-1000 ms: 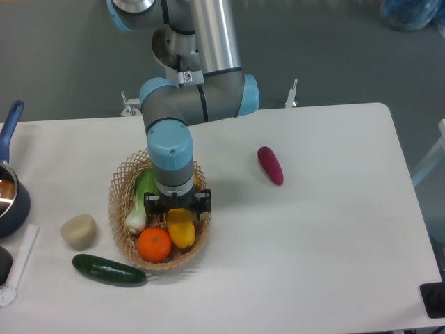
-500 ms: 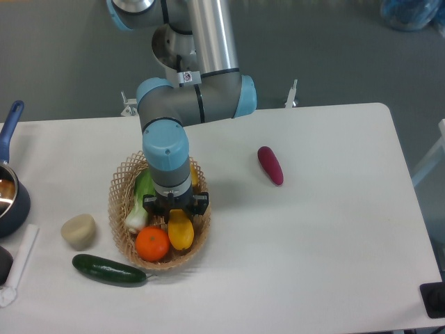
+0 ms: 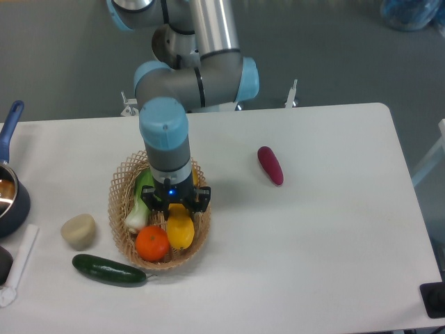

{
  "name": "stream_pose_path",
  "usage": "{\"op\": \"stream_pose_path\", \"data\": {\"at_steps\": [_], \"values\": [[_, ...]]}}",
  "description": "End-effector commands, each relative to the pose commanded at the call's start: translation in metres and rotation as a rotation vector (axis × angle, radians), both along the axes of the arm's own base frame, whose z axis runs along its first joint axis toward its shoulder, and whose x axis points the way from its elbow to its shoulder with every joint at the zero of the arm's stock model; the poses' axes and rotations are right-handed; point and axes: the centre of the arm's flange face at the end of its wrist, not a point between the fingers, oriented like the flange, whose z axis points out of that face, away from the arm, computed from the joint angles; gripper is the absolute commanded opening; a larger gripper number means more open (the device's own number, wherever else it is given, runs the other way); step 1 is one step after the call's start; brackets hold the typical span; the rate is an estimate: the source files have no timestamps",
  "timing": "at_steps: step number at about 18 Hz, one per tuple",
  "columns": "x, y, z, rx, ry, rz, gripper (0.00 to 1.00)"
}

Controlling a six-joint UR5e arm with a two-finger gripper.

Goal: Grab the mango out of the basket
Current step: 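Lift the yellow squash up out of the basket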

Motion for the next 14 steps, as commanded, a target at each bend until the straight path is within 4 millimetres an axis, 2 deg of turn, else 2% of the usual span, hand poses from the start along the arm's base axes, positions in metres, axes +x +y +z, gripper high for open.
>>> {"op": "stream_pose_path", "data": {"at_steps": [2, 5, 11, 13, 14], "values": [[-0.014, 0.009, 0.036, 0.056, 0.046, 0.009, 0.4], [-0.033, 0.011, 0.068, 0.098, 0.097, 0.001, 0.4], [-0.074, -0.003, 0.102, 0.137, 0.151, 0.0, 0.4], [-0.084, -0.007, 0.107, 0.139, 0.16, 0.005, 0.39], [-0.085, -0.01, 0.099, 0.12, 0.155, -0.009, 0.38]]}}
